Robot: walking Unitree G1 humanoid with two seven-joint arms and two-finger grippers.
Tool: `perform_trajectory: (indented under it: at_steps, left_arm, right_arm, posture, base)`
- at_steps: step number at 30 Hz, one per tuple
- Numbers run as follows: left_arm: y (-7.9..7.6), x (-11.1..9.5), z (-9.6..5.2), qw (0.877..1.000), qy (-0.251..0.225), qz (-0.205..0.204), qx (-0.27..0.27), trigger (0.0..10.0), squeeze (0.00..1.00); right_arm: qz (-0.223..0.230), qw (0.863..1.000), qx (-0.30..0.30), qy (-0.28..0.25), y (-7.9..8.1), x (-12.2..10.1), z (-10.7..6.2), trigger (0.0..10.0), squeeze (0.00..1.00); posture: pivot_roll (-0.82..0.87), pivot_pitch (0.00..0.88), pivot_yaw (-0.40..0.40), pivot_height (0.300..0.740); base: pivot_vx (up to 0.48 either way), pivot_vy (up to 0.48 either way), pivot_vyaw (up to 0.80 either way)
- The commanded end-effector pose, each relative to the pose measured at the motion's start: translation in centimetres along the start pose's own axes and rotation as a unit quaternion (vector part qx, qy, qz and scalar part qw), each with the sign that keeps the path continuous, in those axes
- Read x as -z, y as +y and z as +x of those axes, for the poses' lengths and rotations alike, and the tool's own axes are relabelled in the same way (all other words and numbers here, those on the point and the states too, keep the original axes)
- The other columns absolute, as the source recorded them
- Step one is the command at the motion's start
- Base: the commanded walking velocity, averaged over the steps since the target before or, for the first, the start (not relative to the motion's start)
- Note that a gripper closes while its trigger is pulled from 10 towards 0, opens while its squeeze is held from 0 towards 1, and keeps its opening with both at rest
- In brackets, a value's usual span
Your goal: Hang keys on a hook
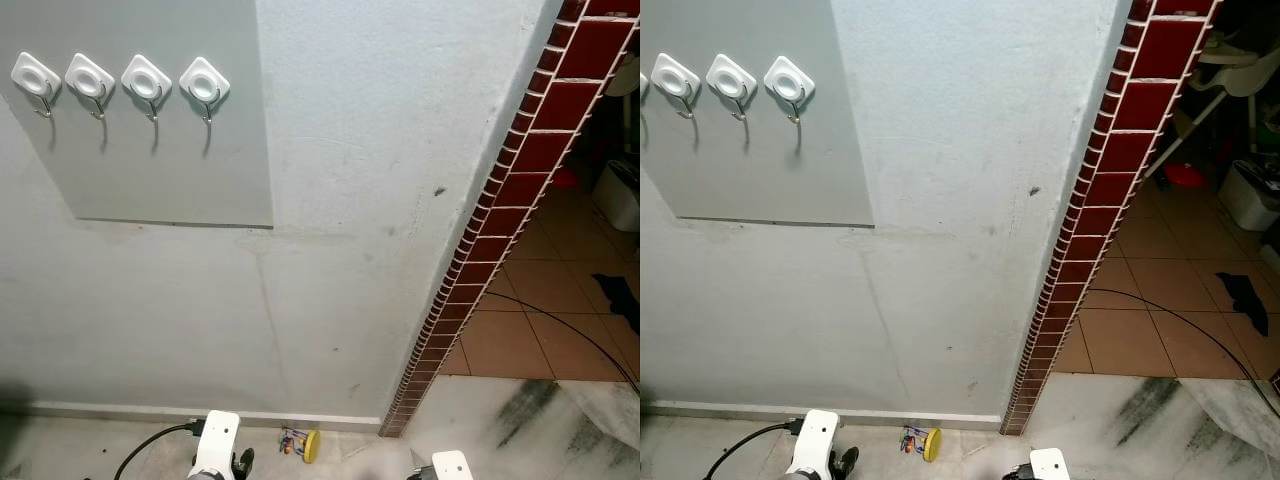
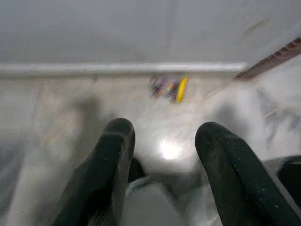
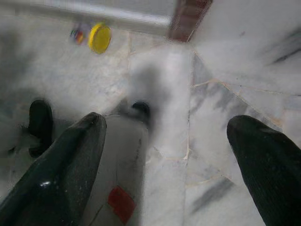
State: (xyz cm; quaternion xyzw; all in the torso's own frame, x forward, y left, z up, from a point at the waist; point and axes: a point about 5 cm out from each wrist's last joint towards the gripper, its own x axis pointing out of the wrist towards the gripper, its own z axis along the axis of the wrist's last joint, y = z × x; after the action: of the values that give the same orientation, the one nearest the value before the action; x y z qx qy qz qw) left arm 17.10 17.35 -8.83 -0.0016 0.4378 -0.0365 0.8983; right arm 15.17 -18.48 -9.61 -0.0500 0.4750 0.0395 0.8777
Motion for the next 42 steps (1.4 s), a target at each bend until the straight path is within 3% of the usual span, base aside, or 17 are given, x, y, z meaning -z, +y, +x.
perform_trajectory:
  at_steps: [1, 7, 17, 42]
  left_arm:
    - [1.1, -0.6, 0.0, 0.999, -0.004, 0.037, -0.017, 10.0, 0.0]
    - [1.3, -0.5, 0.0, 0.998, 0.004, 0.051, -0.02, 10.0, 0.0]
    - [0.9, -0.9, 0.1, 1.0, -0.005, 0.006, 0.004, 10.0, 0.0]
    - [0.4, -2.9, 0.6, 0.999, -0.043, -0.016, 0.0, 10.0, 0.0]
  right_arm:
    - [-0.001, 0.999, 0.011, -0.038, -0.5, -1.1, 0.0, 10.0, 0.0]
    - [0.022, 0.999, 0.007, -0.043, -0.4, -1.1, 0.0, 10.0, 0.0]
    - [0.01, 0.998, -0.003, -0.061, -0.4, -1.7, 0.0, 10.0, 0.0]
    - [0.002, 0.996, -0.019, -0.084, -0.1, -2.5, 0.1, 10.0, 0.0]
  posture:
    - [0.0, 0.0, 0.007, 0.74]
    - [0.0, 0.0, 0.009, 0.74]
    - [0.0, 0.0, -0.002, 0.74]
    - [-0.01, 0.033, -0.011, 0.74]
  base:
    - [0.0, 0.0, 0.0]
    - [0.0, 0.0, 0.0]
    - [0.0, 0.0, 0.0]
    - [0.0, 0.0, 0.79]
